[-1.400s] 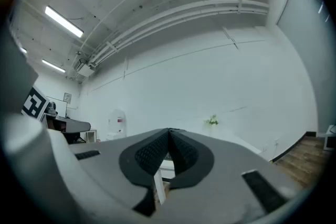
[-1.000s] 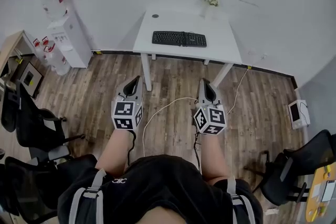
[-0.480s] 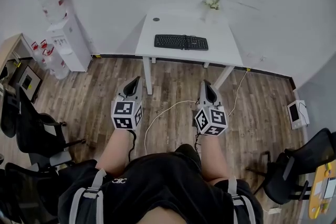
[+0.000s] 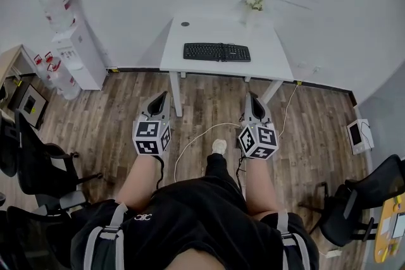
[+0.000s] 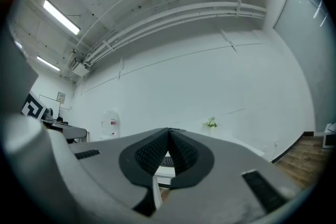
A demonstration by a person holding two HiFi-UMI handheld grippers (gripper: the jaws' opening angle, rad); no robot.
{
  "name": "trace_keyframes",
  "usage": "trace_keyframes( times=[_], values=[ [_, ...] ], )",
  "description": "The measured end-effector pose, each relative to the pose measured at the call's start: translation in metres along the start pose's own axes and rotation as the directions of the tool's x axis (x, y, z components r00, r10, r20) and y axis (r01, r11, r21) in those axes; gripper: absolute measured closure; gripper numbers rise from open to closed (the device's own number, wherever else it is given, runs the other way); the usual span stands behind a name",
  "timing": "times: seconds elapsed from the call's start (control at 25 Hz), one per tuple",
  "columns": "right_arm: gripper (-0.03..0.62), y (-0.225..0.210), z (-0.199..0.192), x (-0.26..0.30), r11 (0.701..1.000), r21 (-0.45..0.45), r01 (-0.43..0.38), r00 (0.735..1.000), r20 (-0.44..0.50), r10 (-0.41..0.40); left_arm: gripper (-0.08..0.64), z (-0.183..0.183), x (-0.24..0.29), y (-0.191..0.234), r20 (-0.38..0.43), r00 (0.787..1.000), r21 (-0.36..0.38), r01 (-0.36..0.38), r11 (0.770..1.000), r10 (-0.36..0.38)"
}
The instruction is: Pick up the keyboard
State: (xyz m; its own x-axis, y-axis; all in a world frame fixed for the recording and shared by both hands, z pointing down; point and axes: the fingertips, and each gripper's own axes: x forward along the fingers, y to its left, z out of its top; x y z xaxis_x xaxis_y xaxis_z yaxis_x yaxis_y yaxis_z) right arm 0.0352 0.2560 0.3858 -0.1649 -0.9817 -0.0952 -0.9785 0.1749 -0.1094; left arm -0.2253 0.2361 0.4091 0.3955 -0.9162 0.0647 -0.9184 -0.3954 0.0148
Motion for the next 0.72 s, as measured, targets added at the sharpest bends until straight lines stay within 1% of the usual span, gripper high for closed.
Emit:
trace_keyframes(
  times=[0.16, 0.24, 0.4, 0.72],
  values=[
    [0.591, -0.019, -0.002, 0.033, 1.0, 0.022, -0.007, 1.0, 0.004, 0.007, 0.549, 0.002, 0.036, 0.006, 0.006, 1.0, 0.006, -0.009, 1.0, 0.009],
    [0.591, -0.032, -0.004, 0.055, 1.0, 0.003, -0.005, 1.0, 0.008, 0.005, 0.549, 0.003, 0.061, 0.009, 0.008, 1.0, 0.005, -0.016, 1.0, 0.016],
    [0.591, -0.058, -0.012, 0.105, 0.998, -0.068, 0.005, 1.0, 0.001, -0.005, 0.549, 0.003, 0.116, 0.011, -0.001, 1.0, 0.007, -0.02, 1.0, 0.02],
    [0.591, -0.112, -0.027, 0.209, 0.999, -0.041, -0.007, 0.999, -0.036, 0.005, 0.549, 0.002, 0.227, 0.015, -0.032, 0.999, 0.012, -0.021, 1.0, 0.021]
  ],
)
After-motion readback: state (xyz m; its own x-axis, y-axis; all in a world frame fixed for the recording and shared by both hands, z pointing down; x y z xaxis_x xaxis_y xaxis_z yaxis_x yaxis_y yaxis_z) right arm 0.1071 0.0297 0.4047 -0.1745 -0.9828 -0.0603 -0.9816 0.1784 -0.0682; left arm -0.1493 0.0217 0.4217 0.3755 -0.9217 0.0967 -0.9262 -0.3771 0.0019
